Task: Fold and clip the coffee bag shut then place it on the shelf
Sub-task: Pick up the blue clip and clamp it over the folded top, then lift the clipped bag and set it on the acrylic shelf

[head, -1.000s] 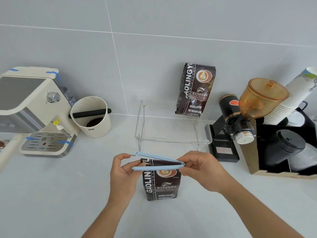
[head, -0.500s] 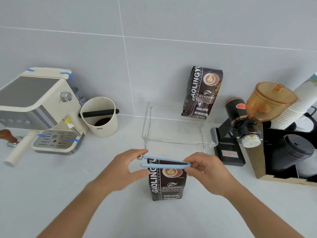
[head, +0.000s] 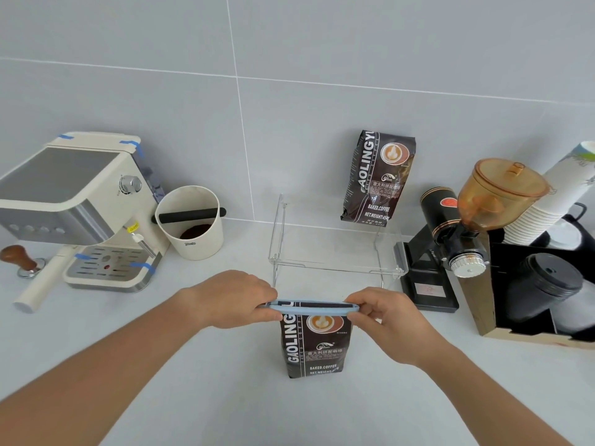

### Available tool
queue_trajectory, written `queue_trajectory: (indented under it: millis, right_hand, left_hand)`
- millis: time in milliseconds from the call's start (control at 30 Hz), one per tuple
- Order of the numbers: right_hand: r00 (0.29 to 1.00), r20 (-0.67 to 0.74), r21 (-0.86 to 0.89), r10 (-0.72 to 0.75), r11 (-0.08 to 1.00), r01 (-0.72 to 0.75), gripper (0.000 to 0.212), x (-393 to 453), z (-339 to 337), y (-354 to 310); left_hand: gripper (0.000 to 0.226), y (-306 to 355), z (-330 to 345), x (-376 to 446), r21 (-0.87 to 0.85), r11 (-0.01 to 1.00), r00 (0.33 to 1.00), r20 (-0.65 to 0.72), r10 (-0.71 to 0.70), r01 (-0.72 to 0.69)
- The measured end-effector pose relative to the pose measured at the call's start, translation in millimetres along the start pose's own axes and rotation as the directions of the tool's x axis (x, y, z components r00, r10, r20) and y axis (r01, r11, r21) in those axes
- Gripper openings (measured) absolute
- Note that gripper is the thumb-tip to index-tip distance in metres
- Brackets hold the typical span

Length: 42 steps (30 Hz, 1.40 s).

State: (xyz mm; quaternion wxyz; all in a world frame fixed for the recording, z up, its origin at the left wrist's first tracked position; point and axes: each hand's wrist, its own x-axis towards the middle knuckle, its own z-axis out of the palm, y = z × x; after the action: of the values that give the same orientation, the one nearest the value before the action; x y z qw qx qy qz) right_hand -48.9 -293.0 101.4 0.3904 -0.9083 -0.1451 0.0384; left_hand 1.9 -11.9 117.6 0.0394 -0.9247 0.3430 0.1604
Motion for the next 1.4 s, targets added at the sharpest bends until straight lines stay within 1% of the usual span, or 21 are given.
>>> queue_trajectory:
  millis: [67, 167, 267, 400, 533, 633, 700, 767, 800, 833, 900, 933, 1000, 1033, 1067, 1100, 1167, 1267, 1300, 1400]
  right_hand:
    - [1.0, -0.005, -0.033, -0.01, 0.999, 0.01, 0.016, -1, -1, -3]
    - [0.999, -0.023, -0.062, -0.027, 0.998, 0.025, 0.013, -3, -1, -5]
    - [0.998, -0.04, -0.065, -0.044, 0.997, 0.042, 0.012, -6, 1, -5]
    - [0.997, -0.055, -0.061, -0.058, 0.997, 0.054, 0.011, -7, 3, -4]
    - [0.999, -0.047, 0.003, -0.018, 1.0, 0.018, 0.012, -4, 4, -1]
    - [0.998, -0.061, 0.092, 0.034, 0.995, -0.028, 0.016, -3, 6, 4]
    - [0.993, -0.088, 0.144, 0.075, 0.988, -0.061, 0.021, -4, 8, 9]
    - [0.989, -0.09, 0.169, 0.119, 0.98, -0.103, 0.027, -4, 14, 14]
    - [0.985, -0.085, 0.182, 0.151, 0.974, -0.134, 0.027, -4, 17, 18]
    - [0.979, -0.079, 0.204, 0.188, 0.964, -0.169, 0.027, -4, 20, 23]
    - [0.966, -0.035, 0.262, 0.255, 0.935, -0.237, 0.026, -5, 28, 31]
    - [0.963, -0.006, 0.291, 0.271, 0.921, -0.258, 0.026, -7, 32, 35]
    - [0.96, 0.039, 0.344, 0.277, 0.899, -0.273, 0.029, -11, 41, 39]
    - [0.959, 0.05, 0.366, 0.279, 0.888, -0.278, 0.031, -14, 46, 39]
    - [0.957, 0.051, 0.383, 0.285, 0.88, -0.282, 0.032, -17, 51, 40]
    - [0.955, 0.041, 0.395, 0.293, 0.873, -0.284, 0.031, -19, 56, 41]
    - [0.949, 0.01, 0.426, 0.316, 0.857, -0.29, 0.028, -23, 64, 46]
    - [0.931, -0.027, 0.501, 0.364, 0.811, -0.302, 0.021, -26, 71, 50]
    - [0.927, -0.03, 0.525, 0.373, 0.795, -0.303, 0.019, -27, 74, 50]
    - [0.919, -0.03, 0.577, 0.394, 0.757, -0.306, 0.016, -30, 80, 48]
  left_hand:
    - [0.043, 2, 1, 0, -0.013, 1.0, 1.0, 0.012, 0.008, -0.008]
    - [0.038, 4, 3, 0, -0.052, 0.998, 1.0, -0.015, 0.023, -0.024]
    - [0.035, 4, 6, -1, -0.109, 0.993, 0.998, -0.051, 0.031, -0.037]
    - [0.036, 3, 7, -2, -0.138, 0.99, 0.998, -0.054, 0.028, -0.035]
    - [0.038, 1, 8, -1, -0.172, 0.985, 0.998, -0.068, -0.004, -0.007]
    - [0.04, 2, 16, -4, -0.246, 0.969, 0.989, -0.134, -0.056, 0.022]
    - [0.037, 4, 25, -5, -0.34, 0.94, 0.976, -0.192, -0.106, 0.035]
    - [0.029, 7, 35, -8, -0.516, 0.855, 0.959, -0.214, -0.186, 0.051]
    - [0.024, 10, 40, -8, -0.623, 0.78, 0.951, -0.205, -0.233, 0.056]
    - [0.018, 15, 46, -8, -0.73, 0.681, 0.941, -0.188, -0.282, 0.059]
    - [0.006, 27, 55, -9, -0.898, 0.438, 0.909, -0.145, -0.391, 0.045]
    - [0.008, 33, 60, -8, -0.945, 0.325, 0.888, -0.12, -0.445, 0.035]
    - [0.021, 45, 71, -5, -0.99, 0.139, 0.846, -0.055, -0.531, 0.023]
    - [0.026, 50, 77, -4, -0.998, 0.066, 0.828, -0.028, -0.56, 0.01]
    - [0.03, 55, 83, -3, -1.0, 0.012, 0.814, -0.014, -0.581, -0.008]
    - [0.031, 60, 90, -2, -0.999, -0.015, 0.799, -0.014, -0.601, -0.029]
    - [0.028, 70, 102, 0, -0.998, -0.038, 0.768, -0.015, -0.64, -0.052]
    - [0.024, 85, 112, 1, -0.989, -0.122, 0.737, 0.021, -0.675, -0.083]
    - [0.026, 88, 115, 1, -0.986, -0.132, 0.731, 0.018, -0.683, -0.098]
    - [0.033, 94, 124, 0, -0.988, -0.104, 0.717, -0.011, -0.697, -0.116]
